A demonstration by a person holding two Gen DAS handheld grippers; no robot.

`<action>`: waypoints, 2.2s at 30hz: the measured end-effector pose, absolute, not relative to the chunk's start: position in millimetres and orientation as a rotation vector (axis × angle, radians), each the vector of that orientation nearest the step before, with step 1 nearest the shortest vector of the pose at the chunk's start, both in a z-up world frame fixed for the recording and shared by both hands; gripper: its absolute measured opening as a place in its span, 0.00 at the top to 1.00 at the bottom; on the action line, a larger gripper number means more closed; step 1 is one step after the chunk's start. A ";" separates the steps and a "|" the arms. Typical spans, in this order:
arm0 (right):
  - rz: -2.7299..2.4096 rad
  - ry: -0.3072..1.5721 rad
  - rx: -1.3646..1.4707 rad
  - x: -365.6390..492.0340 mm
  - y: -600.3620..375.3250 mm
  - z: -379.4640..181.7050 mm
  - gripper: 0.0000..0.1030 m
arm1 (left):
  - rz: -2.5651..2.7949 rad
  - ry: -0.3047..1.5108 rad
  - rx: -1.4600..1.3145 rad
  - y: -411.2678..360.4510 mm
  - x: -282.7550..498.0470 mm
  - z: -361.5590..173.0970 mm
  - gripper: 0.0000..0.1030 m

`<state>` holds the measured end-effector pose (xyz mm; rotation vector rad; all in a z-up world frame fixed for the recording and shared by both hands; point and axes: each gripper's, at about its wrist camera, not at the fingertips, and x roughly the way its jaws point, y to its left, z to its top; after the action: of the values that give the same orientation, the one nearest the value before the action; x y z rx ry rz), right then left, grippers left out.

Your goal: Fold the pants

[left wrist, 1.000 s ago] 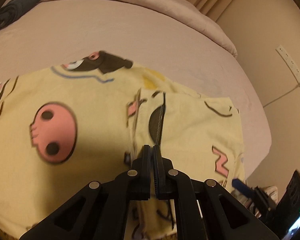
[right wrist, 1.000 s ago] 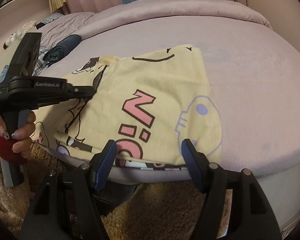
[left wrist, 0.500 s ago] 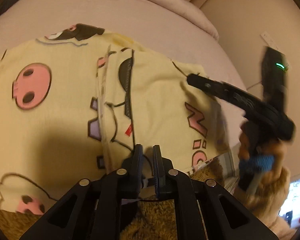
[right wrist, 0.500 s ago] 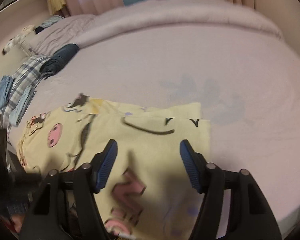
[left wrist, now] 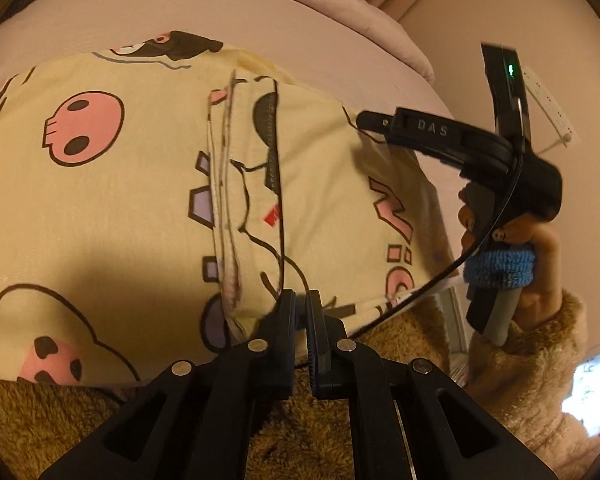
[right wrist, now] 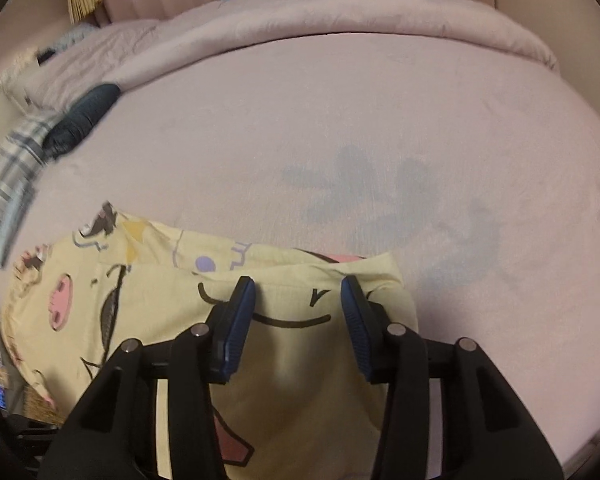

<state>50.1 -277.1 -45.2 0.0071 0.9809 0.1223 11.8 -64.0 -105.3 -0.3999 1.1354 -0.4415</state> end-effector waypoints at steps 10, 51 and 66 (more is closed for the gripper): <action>0.107 0.934 -0.040 12.5 -265.4 -26.0 0.40 | -0.411 1.104 -0.384 -53.0 5.1 -87.6 0.93; 0.242 0.938 -0.149 -23.2 -141.1 -76.7 0.27 | 0.307 0.795 -0.921 243.1 -43.8 -106.0 0.56; 0.227 0.930 -0.162 -27.9 -137.4 -77.1 0.26 | 0.247 0.838 -0.965 234.5 -49.2 -112.8 0.56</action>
<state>-27.9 -137.4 -77.1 -0.1619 0.9299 0.2270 -49.2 234.5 -112.8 -0.9653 0.8375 0.2469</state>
